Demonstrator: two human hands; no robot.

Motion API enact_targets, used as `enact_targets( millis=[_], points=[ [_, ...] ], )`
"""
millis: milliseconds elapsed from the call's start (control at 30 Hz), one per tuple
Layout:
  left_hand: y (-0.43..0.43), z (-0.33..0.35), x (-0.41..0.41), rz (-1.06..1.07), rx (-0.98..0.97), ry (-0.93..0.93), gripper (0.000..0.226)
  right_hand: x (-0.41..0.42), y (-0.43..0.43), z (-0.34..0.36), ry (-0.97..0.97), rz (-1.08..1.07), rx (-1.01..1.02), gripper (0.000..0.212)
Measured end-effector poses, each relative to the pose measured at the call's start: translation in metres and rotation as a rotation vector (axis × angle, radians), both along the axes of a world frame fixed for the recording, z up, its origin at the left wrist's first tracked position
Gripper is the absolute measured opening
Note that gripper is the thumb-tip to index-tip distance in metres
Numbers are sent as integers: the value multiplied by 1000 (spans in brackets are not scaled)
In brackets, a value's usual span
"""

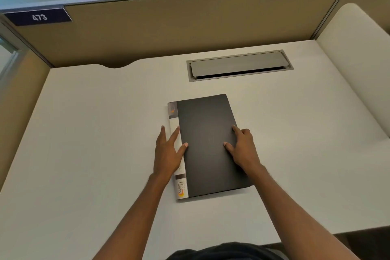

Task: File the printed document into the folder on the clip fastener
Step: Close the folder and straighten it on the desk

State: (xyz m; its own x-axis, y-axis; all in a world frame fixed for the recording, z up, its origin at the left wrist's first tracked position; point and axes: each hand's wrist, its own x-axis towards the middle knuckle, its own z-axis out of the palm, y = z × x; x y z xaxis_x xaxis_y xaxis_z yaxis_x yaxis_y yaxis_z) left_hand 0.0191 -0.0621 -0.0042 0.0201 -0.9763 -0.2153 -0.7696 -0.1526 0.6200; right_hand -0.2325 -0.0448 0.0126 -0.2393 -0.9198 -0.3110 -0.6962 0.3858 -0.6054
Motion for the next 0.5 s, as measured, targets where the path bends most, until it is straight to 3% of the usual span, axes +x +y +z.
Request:
enact_targets(
  millis=[300, 500],
  points=[
    [10, -17, -19, -43, 23, -156, 68, 10, 16, -26, 403, 201, -26, 63],
    [4, -10, -27, 7, 45, -232, 73, 19, 24, -32, 515, 275, -14, 62]
  ],
)
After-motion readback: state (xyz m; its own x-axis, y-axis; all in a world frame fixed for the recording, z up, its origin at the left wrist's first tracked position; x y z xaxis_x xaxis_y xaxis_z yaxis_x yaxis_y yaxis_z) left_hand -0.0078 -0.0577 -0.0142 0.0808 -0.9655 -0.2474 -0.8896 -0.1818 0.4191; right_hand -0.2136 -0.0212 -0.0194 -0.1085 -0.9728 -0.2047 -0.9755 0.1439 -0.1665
